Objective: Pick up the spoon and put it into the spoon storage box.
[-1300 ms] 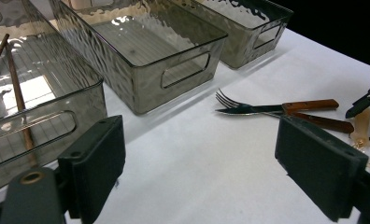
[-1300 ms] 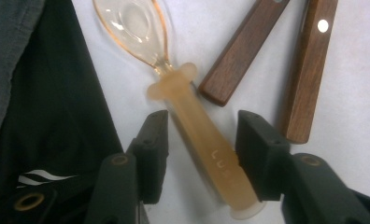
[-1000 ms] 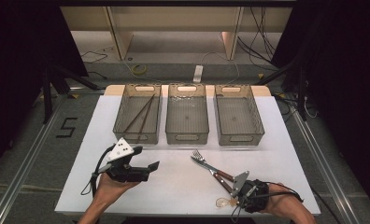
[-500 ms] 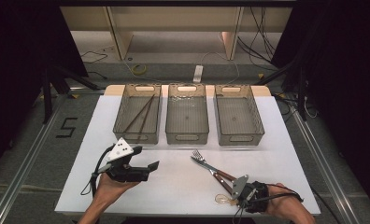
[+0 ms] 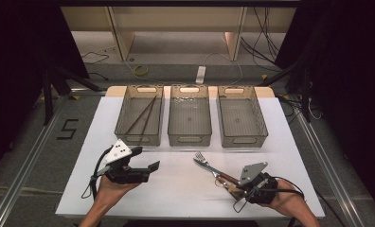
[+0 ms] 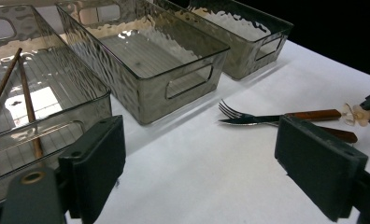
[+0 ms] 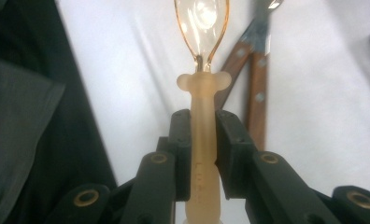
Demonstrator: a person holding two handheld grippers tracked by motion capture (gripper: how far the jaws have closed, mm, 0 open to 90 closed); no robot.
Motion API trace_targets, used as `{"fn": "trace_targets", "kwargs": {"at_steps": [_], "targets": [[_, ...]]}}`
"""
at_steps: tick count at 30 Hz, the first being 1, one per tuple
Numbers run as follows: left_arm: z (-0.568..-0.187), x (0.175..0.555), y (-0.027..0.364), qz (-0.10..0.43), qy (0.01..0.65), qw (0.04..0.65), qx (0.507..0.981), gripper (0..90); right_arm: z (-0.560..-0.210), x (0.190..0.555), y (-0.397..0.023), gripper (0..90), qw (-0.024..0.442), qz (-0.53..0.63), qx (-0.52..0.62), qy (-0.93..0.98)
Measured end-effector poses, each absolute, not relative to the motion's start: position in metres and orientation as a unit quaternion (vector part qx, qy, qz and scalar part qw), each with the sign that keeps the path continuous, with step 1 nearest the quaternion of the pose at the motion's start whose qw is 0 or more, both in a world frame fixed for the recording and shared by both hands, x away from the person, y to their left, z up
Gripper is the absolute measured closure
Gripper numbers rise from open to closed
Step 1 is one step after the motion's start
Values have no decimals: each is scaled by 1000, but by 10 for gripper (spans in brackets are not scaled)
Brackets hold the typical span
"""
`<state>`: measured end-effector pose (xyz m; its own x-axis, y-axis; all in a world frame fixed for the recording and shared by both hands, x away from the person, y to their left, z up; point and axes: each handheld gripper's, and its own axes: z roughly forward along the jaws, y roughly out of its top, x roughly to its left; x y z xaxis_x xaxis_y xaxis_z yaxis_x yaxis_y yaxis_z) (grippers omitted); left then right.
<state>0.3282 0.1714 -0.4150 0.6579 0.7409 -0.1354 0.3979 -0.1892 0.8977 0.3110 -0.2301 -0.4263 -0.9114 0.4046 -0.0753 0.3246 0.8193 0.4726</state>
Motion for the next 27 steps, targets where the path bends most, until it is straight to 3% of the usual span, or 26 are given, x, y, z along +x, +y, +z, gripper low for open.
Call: {"fn": "trace_targets", "kwargs": {"at_steps": [27], "targets": [[-414,324,189,167,392,524,738,159,-392,390,-177,776,118,326,242,906]]}}
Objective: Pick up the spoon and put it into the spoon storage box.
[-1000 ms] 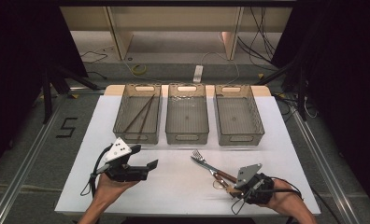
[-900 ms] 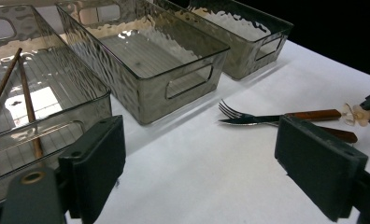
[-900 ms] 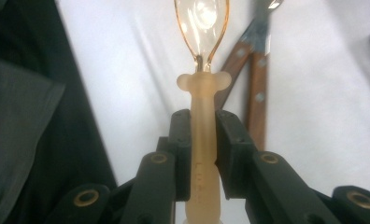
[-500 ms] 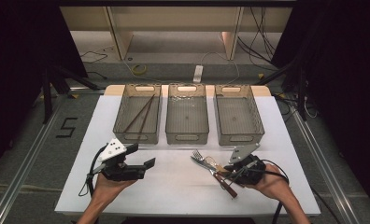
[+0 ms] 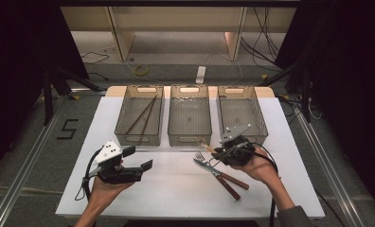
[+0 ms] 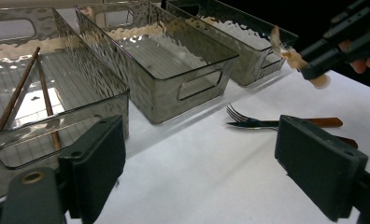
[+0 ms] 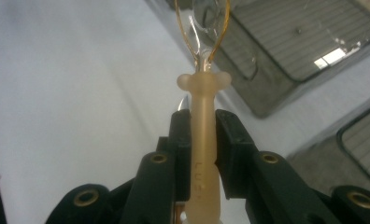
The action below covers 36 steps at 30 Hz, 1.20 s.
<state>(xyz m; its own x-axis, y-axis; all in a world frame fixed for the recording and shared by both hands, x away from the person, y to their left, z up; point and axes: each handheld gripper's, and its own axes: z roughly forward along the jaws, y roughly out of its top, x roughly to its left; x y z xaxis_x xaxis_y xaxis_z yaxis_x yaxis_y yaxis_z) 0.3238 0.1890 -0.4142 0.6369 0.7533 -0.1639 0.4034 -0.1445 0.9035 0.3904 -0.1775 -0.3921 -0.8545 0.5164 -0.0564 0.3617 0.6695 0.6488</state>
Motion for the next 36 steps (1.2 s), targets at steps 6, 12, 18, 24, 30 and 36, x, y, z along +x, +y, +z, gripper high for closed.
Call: {"fn": "trace_targets", "kwargs": {"at_steps": [6,12,18,24,30,36], "targets": [[-414,321,192,165,396,529,732,157,-382,411,-161,775,117,346,249,897],[-414,320,194,162,399,536,726,157,-373,430,-147,775,118,359,262,888],[-413,320,193,164,395,535,729,157,-369,445,-136,775,122,359,271,885],[-412,320,192,165,393,536,729,157,-367,456,-132,775,120,368,284,877],[-413,319,191,166,394,536,729,157,-368,467,-131,775,114,377,302,868],[-412,319,192,170,393,537,727,157,-368,479,-130,775,116,379,314,863]]}}
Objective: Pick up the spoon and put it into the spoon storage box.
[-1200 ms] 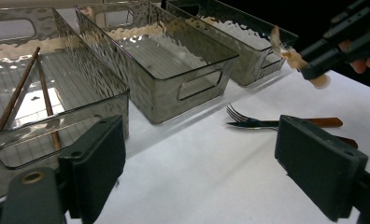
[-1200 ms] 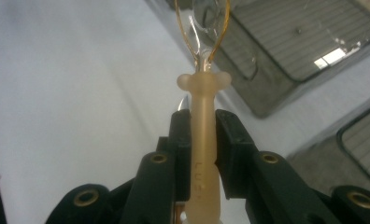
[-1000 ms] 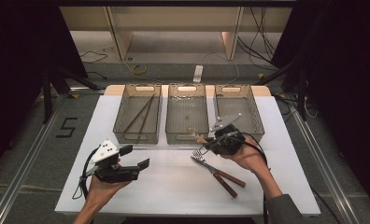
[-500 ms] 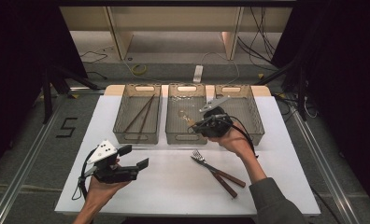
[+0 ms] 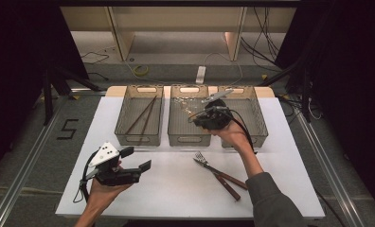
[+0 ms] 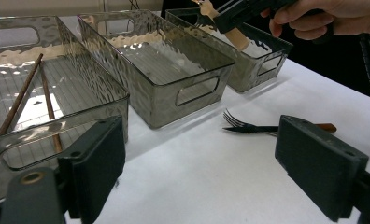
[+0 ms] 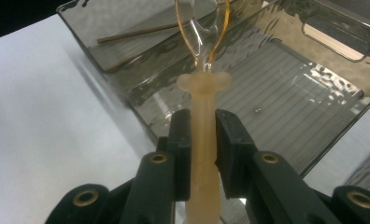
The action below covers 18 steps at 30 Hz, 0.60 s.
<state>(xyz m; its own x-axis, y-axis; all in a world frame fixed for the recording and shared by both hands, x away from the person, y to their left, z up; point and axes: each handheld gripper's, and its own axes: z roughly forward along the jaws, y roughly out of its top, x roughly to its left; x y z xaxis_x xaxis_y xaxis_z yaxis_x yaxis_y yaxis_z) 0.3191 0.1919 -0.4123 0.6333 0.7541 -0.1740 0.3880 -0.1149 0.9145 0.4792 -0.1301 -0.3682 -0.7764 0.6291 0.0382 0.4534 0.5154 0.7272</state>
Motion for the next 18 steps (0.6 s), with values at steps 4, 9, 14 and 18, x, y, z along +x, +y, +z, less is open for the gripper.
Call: {"fn": "trace_targets", "kwargs": {"at_steps": [4,9,14,18], "targets": [[-412,319,191,169,392,536,728,157,-367,486,-129,775,121,377,324,859],[-412,319,191,169,392,536,728,157,-367,495,-127,774,123,375,338,854],[-412,319,191,172,392,536,727,157,-368,503,-122,774,125,372,345,852],[-412,319,192,173,391,536,728,157,-369,507,-119,774,125,368,350,853]]}}
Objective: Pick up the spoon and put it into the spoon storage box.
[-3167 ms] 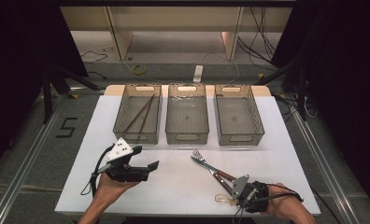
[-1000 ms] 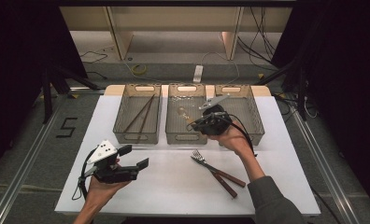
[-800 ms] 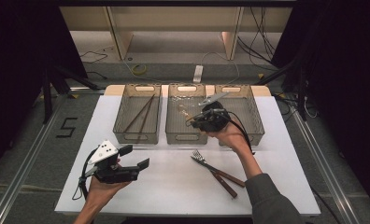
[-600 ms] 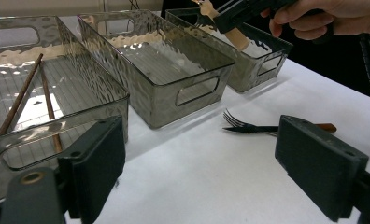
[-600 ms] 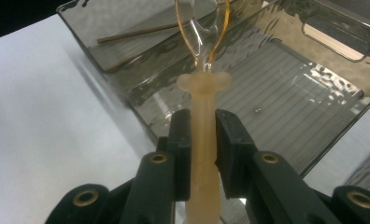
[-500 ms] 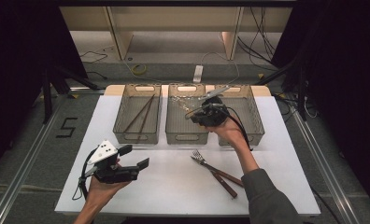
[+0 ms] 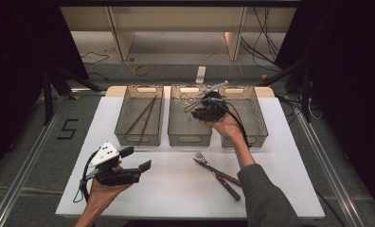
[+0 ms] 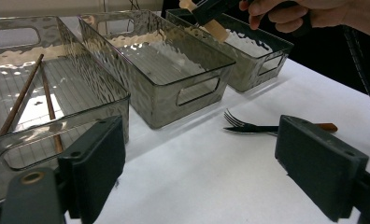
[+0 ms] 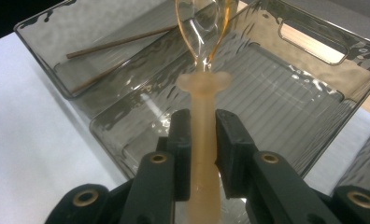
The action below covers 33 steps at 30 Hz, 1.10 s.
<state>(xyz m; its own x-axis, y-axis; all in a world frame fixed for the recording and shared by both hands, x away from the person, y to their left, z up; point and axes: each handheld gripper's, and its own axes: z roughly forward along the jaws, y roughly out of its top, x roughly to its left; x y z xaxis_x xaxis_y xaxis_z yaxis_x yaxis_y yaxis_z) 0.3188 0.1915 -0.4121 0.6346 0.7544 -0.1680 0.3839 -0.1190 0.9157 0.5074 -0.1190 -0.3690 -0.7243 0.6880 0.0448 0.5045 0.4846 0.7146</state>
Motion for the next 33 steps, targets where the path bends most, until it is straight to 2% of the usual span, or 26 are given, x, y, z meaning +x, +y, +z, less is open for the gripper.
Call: {"fn": "trace_targets", "kwargs": {"at_steps": [33], "targets": [[-411,318,192,178,388,537,728,157,-396,527,-105,770,104,351,388,846]]}}
